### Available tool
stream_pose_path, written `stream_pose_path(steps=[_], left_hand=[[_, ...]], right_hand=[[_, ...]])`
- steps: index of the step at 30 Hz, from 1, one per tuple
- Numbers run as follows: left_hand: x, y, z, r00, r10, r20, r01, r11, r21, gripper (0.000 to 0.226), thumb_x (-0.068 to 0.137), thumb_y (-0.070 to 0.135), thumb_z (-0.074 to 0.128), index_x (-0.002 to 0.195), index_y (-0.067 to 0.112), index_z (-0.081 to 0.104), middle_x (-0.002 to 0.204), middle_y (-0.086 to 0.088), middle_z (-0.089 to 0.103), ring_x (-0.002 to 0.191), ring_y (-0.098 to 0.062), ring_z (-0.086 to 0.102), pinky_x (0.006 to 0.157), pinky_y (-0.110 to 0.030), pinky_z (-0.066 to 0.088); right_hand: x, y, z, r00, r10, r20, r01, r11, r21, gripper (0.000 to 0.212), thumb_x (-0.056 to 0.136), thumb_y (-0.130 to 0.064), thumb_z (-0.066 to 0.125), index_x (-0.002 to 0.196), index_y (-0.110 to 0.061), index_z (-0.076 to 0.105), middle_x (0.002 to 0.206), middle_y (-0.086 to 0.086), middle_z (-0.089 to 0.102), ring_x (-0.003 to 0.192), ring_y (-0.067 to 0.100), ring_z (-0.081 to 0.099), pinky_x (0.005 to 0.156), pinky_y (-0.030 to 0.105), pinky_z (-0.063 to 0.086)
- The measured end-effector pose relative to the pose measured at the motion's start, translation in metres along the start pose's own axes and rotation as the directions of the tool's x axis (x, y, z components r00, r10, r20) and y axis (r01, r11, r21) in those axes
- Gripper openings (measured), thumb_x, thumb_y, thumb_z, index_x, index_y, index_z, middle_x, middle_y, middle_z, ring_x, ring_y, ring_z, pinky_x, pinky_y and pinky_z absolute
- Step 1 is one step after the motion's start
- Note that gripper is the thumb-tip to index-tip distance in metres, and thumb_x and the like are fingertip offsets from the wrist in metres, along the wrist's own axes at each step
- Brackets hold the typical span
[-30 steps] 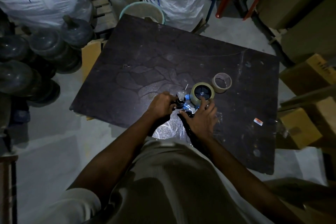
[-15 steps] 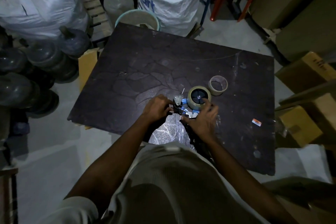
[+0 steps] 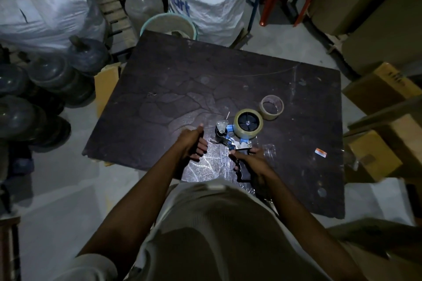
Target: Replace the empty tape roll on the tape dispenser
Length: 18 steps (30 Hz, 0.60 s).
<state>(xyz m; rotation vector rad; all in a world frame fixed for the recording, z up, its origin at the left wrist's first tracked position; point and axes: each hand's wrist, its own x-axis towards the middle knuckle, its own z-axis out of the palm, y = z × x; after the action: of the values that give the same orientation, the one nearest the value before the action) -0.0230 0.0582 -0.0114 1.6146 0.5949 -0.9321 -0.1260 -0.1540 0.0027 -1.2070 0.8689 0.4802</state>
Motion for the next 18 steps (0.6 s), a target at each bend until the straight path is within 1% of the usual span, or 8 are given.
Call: stream_pose_path(steps=[2, 4, 6, 8, 10, 13, 16, 18], left_hand=[[-0.001, 0.002, 0.004, 0.978, -0.148, 0.148, 0.136, 0.987, 0.084, 0.085, 0.092, 0.077, 0.040, 0.095, -0.001, 0.073, 0.080, -0.015, 0.074, 0.066, -0.027, 0.068, 0.063, -0.031, 0.053], [-0.002, 0.007, 0.007, 0.950, -0.221, 0.220, 0.203, 0.974, 0.103, 0.086, 0.089, 0.079, 0.040, 0.100, 0.000, 0.074, 0.086, -0.014, 0.076, 0.075, -0.027, 0.070, 0.069, -0.029, 0.054], [0.000, 0.010, 0.010, 0.929, -0.257, 0.266, 0.248, 0.967, 0.066, 0.081, 0.089, 0.074, 0.045, 0.104, 0.001, 0.075, 0.092, -0.014, 0.077, 0.077, -0.026, 0.071, 0.067, -0.026, 0.053], [0.001, 0.013, 0.012, 0.907, -0.280, 0.315, 0.288, 0.957, 0.022, 0.067, 0.090, 0.063, 0.050, 0.107, 0.002, 0.074, 0.096, -0.014, 0.077, 0.076, -0.026, 0.072, 0.062, -0.024, 0.053], [0.003, 0.013, 0.012, 0.894, -0.291, 0.340, 0.310, 0.951, -0.001, 0.048, 0.088, 0.045, 0.055, 0.106, 0.004, 0.073, 0.097, -0.013, 0.078, 0.074, -0.026, 0.074, 0.057, -0.022, 0.052], [0.006, 0.013, 0.013, 0.900, -0.281, 0.333, 0.318, 0.946, -0.060, 0.032, 0.087, 0.027, 0.054, 0.101, 0.005, 0.072, 0.090, -0.010, 0.078, 0.068, -0.025, 0.075, 0.052, -0.020, 0.052], [0.007, 0.015, 0.015, 0.910, -0.264, 0.320, 0.308, 0.947, -0.094, 0.031, 0.090, 0.026, 0.051, 0.096, 0.005, 0.073, 0.085, -0.010, 0.078, 0.068, -0.025, 0.074, 0.050, -0.020, 0.052], [0.008, 0.018, 0.017, 0.911, -0.265, 0.315, 0.303, 0.950, -0.076, 0.030, 0.092, 0.028, 0.051, 0.094, 0.007, 0.072, 0.083, -0.008, 0.077, 0.070, -0.025, 0.073, 0.049, -0.020, 0.052]], right_hand=[[-0.005, -0.002, -0.001, 0.999, -0.034, 0.030, 0.034, 0.999, 0.011, 0.032, 0.086, -0.012, 0.083, 0.092, -0.008, 0.052, 0.092, 0.023, 0.066, 0.059, 0.025, 0.055, 0.057, 0.036, 0.042], [-0.007, 0.001, -0.002, 0.997, -0.053, 0.053, 0.053, 0.999, 0.015, 0.026, 0.085, -0.016, 0.084, 0.087, -0.006, 0.060, 0.085, 0.019, 0.063, 0.059, 0.025, 0.055, 0.055, 0.035, 0.043], [-0.003, 0.006, -0.004, 0.997, -0.024, 0.079, 0.024, 1.000, -0.001, 0.026, 0.084, -0.025, 0.085, 0.092, -0.006, 0.068, 0.081, 0.015, 0.061, 0.056, 0.024, 0.054, 0.050, 0.030, 0.043], [0.004, 0.012, -0.004, 0.991, 0.066, 0.114, -0.064, 0.998, -0.022, 0.033, 0.082, -0.037, 0.086, 0.098, -0.012, 0.071, 0.079, 0.010, 0.059, 0.057, 0.022, 0.052, 0.049, 0.028, 0.042], [0.015, 0.017, -0.005, 0.979, 0.145, 0.143, -0.144, 0.989, -0.016, 0.035, 0.081, -0.045, 0.085, 0.095, -0.017, 0.070, 0.078, 0.004, 0.057, 0.059, 0.020, 0.050, 0.048, 0.027, 0.043], [0.018, 0.016, -0.007, 0.960, 0.185, 0.211, -0.188, 0.982, -0.003, 0.028, 0.088, -0.042, 0.079, 0.092, -0.019, 0.063, 0.078, 0.002, 0.056, 0.061, 0.019, 0.046, 0.048, 0.026, 0.042], [0.014, 0.014, -0.008, 0.961, 0.146, 0.233, -0.154, 0.988, 0.017, 0.025, 0.092, -0.037, 0.076, 0.102, -0.018, 0.064, 0.094, 0.005, 0.066, 0.064, 0.021, 0.056, 0.052, 0.026, 0.044], [0.014, 0.015, -0.011, 0.958, 0.121, 0.261, -0.145, 0.987, 0.073, 0.023, 0.093, -0.035, 0.074, 0.105, -0.017, 0.067, 0.101, 0.006, 0.071, 0.065, 0.020, 0.062, 0.056, 0.028, 0.047]])
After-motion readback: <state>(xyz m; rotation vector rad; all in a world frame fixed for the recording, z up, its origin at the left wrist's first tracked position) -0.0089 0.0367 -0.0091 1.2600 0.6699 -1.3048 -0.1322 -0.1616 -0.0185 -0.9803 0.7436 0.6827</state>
